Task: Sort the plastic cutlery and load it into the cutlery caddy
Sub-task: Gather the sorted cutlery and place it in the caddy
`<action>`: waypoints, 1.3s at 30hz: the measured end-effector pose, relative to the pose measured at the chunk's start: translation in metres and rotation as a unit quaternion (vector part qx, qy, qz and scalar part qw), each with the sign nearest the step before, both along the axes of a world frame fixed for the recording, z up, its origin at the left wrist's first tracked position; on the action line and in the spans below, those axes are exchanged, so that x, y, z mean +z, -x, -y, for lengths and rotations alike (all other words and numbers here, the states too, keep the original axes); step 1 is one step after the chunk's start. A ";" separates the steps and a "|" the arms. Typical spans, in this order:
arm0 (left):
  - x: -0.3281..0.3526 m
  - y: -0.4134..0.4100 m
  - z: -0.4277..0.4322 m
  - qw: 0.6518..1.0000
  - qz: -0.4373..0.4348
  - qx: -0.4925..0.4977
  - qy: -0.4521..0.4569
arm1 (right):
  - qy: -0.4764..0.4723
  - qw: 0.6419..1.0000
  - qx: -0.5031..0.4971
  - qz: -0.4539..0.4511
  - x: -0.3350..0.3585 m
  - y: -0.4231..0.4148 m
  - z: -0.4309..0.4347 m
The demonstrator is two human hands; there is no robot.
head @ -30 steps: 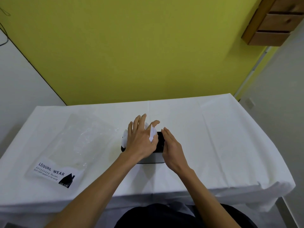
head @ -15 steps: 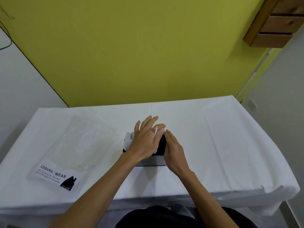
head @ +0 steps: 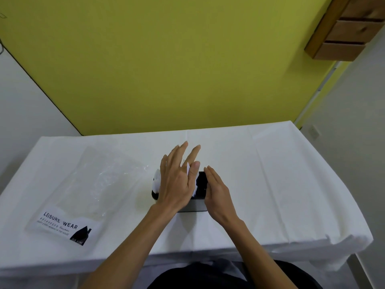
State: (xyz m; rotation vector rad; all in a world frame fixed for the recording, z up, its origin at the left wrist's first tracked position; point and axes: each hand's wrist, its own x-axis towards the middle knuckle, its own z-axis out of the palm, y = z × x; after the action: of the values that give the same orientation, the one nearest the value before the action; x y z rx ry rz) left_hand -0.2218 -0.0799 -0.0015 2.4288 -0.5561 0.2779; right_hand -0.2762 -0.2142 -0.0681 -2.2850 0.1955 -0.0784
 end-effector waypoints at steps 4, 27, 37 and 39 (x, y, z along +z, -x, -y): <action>0.001 -0.001 -0.007 0.997 -0.058 -0.025 -0.054 | 0.003 1.000 0.003 0.003 -0.001 0.000 0.000; 0.047 -0.014 -0.003 0.995 -0.095 0.021 -0.023 | 0.004 1.000 -0.002 -0.004 0.001 -0.002 -0.001; 0.050 -0.018 -0.019 0.980 -0.184 -0.077 0.019 | -0.009 1.000 -0.003 0.000 0.004 -0.001 -0.002; 0.045 -0.021 -0.021 0.981 -0.176 -0.082 0.016 | -0.010 1.000 -0.005 0.002 0.003 -0.002 -0.002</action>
State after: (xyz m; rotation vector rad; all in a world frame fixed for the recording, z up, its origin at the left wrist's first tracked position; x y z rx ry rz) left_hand -0.2006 -0.0585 0.0430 2.3095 -0.5800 -0.2081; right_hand -0.2743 -0.2123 -0.0648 -2.2650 0.2049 -0.0846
